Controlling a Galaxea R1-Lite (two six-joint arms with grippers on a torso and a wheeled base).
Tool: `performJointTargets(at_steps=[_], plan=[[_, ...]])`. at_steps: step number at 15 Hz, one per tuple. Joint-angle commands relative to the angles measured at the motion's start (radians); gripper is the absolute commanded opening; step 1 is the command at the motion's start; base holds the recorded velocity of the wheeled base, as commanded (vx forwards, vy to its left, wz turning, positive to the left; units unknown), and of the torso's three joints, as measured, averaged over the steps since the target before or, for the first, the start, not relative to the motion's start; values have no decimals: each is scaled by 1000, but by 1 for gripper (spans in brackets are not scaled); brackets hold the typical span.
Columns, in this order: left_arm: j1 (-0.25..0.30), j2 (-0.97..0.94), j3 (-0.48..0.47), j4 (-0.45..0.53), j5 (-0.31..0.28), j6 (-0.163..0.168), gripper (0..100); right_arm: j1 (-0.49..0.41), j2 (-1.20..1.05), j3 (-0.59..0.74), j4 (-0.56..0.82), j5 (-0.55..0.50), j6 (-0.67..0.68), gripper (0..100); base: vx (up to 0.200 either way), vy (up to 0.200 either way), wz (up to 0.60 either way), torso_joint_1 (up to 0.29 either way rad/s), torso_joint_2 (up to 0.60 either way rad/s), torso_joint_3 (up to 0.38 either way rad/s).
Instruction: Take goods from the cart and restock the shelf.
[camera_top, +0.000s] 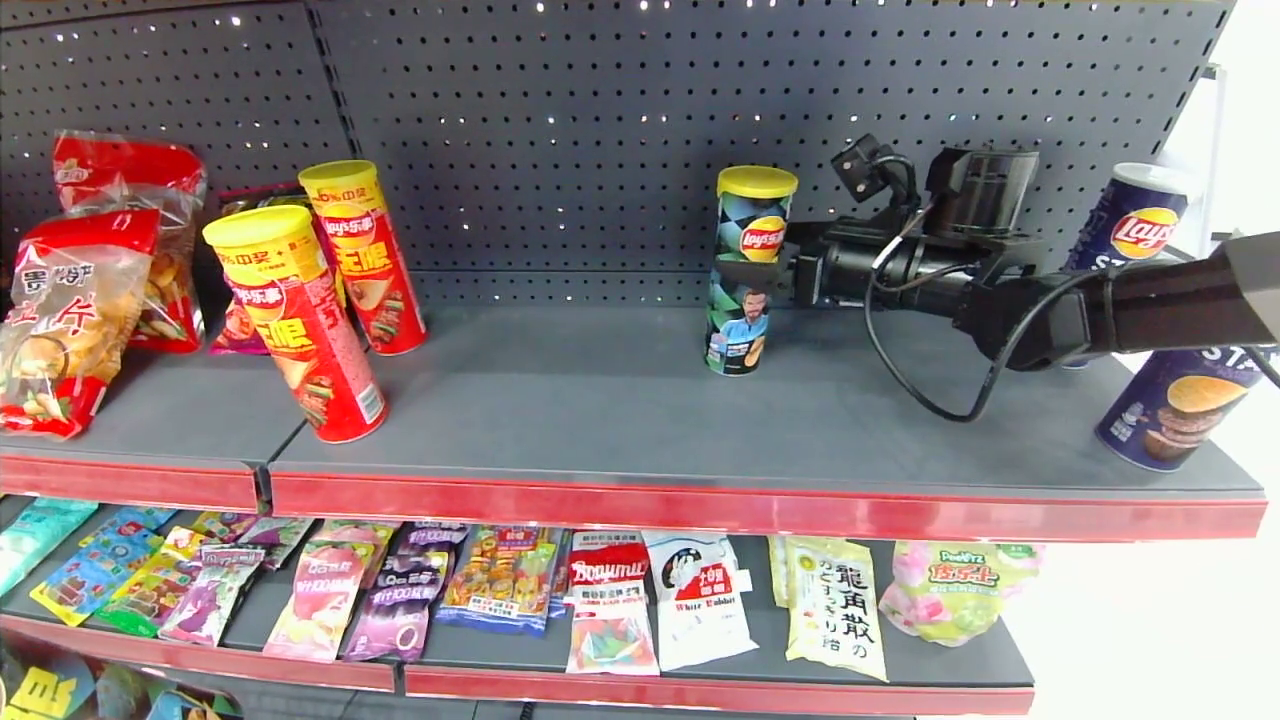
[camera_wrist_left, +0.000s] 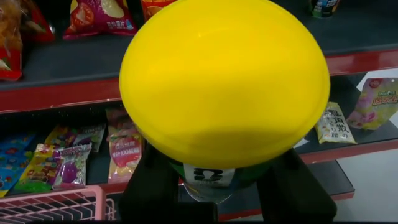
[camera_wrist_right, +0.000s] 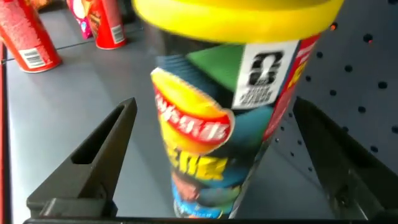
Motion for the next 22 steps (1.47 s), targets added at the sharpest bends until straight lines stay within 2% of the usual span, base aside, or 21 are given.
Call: performJointTargets(at_steps=[1,6,7,10,13,15,17,18,19,21,22], plan=[[0,1,0,0,0,0,0,5,33,-49,1,1,-1,100,0,0,0,0,0,0],[-1,-1,2,0,0,0,0,37,47,-90,38,-13,1,100,0,0,0,0,0,0],[-1,-2,3,0,0,0,0,39,61,-104,37,-15,-1,0,0,0,0,0,0,0],[-1,-12,8,2,0,0,0,46,72,-132,38,-18,-1,0,0,0,0,0,0,0],[0,-22,8,5,1,0,0,86,24,-70,38,-79,-1,0,0,0,0,0,0,0],[0,-22,8,5,1,0,0,115,-24,-20,38,-150,-1,0,0,0,0,0,0,0],[0,-22,8,5,1,0,0,155,-93,32,37,-297,4,0,0,0,0,0,0,0],[0,-22,8,5,1,0,0,161,-108,49,35,-309,7,0,0,0,0,0,0,0],[0,-22,8,5,1,0,0,181,-151,88,35,-332,39,0,0,0,0,0,0,0],[0,-22,11,5,-2,0,0,229,-197,123,32,-481,125,0,0,0,0,0,0,0],[0,-22,11,5,-2,0,0,229,-197,123,32,-481,125,0,0,0,0,0,0,0]])
